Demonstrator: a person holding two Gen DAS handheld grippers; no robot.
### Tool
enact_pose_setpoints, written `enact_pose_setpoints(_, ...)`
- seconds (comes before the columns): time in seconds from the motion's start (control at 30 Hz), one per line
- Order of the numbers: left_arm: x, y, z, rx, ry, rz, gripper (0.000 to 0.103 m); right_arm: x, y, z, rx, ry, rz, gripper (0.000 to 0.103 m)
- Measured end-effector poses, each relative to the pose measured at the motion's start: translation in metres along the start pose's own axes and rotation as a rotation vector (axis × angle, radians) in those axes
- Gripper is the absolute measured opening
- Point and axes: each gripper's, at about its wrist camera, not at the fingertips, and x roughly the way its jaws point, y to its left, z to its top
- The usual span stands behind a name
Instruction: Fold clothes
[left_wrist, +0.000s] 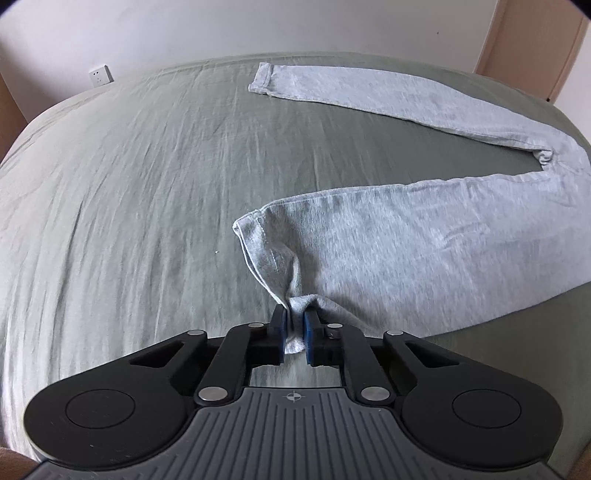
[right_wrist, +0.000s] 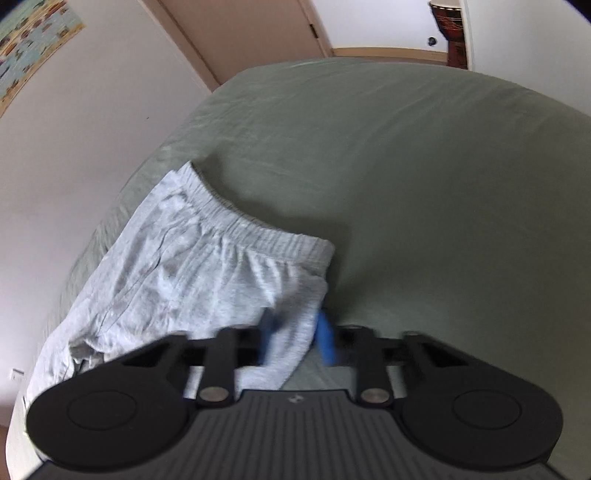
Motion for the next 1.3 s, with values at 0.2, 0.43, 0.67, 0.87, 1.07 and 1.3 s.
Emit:
enact_pose_setpoints(0.2,-0.022,0.004,0.0,-0.008,-0.022,-0.005,0.007,-0.017,0.02,0.003,-0.087,-0.04,-0.044,0.002)
enact_pose_setpoints(0.43,-0.052,0.01,-0.004,-0.013,-0.035,-0.024,0.007,-0.041,0.043,0.012,-0.197,-0.07,-0.099,0.002)
enact_pose_setpoints(0.67,-0.031,0.006,-0.027,0.008,0.057,-0.025,0.007,-0.024,0.042,0.008,-0.247,-0.02,-0.164,0.002)
enact_pose_setpoints(0.87,-0.02,0.004,-0.036,0.026,0.092,0.0,0.022,-0.009,0.021,-0.003,-0.228,0.002,-0.193,0.026)
enact_pose_setpoints(1.07,-0.041,0.013,-0.027,0.018,0.04,0.03,0.035,-0.033,0.019,0.01,-0.224,-0.059,-0.186,0.031)
enact_pose_setpoints(1.3,-0.059,0.01,-0.021,0.05,0.002,0.08,0.038,-0.039,0.025,0.014,-0.232,-0.063,-0.145,0.031)
